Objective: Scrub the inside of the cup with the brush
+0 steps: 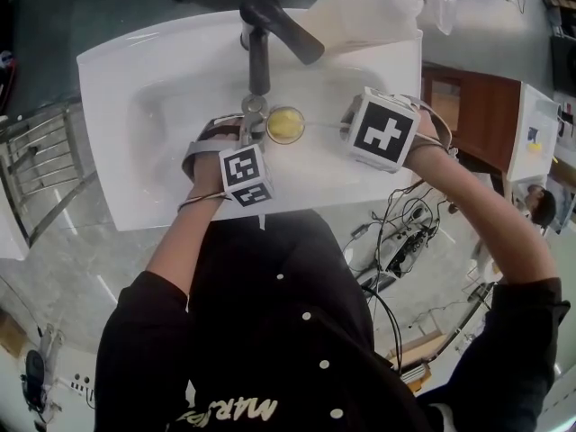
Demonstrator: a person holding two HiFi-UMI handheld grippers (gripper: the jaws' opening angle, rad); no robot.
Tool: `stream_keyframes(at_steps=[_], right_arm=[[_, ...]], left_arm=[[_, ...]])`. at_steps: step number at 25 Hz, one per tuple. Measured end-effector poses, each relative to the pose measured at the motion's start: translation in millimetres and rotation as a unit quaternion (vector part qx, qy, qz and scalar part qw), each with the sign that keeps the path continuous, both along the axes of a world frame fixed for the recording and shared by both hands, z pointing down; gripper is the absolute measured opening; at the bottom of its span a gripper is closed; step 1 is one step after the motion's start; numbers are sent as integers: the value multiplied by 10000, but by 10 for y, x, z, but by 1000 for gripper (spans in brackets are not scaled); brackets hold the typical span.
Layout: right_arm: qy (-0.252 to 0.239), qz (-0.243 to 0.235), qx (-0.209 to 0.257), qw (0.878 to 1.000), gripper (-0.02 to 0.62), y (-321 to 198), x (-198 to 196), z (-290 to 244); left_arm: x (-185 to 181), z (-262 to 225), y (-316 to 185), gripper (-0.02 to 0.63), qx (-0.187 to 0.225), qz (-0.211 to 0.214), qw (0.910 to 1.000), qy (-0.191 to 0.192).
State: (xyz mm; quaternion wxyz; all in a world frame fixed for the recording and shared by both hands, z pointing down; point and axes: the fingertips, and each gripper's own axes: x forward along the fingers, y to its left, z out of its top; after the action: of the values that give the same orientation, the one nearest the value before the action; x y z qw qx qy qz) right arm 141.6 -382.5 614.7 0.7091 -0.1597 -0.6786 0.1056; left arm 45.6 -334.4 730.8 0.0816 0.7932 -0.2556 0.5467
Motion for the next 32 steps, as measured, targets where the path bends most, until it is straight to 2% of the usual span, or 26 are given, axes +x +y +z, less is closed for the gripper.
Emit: stream_keyframes(at_steps=[3,5,9,12,15,21,25,28,32], right_arm=[[-52,682,-360,9970,49,25,-2,-35],[-20,1261,-627,9900,51,55,42,-46],[-91,2457,-1176,9621,51,141,114,-83],[-204,3048,-1376,9422,51,216,166,-104],[-370,3187,-1308,9381,49,255,210,-134],[-971,3017,-999,9432,49,272,249,-274],[-1380,2842,-602,9469,49,304,279,-309],[-1629,2970,-442,9398,49,330,309,-314],[-1959,2965,-30,9347,49,327,379,-355]], left_arm=[[-8,-1,7,87,-17,-12,10000,1],[-6,-2,14,87,-26,-3,10000,10],[-26,22,32,87,-99,-39,9999,-5],[-25,1,15,87,-82,-45,10000,20],[-29,2,8,87,-129,-89,9999,58],[-43,5,37,87,-353,-377,9983,280],[-33,2,44,89,-377,-444,9977,354],[-79,-14,40,95,-337,-579,9970,395],[-156,-80,49,138,-364,-666,9962,434]])
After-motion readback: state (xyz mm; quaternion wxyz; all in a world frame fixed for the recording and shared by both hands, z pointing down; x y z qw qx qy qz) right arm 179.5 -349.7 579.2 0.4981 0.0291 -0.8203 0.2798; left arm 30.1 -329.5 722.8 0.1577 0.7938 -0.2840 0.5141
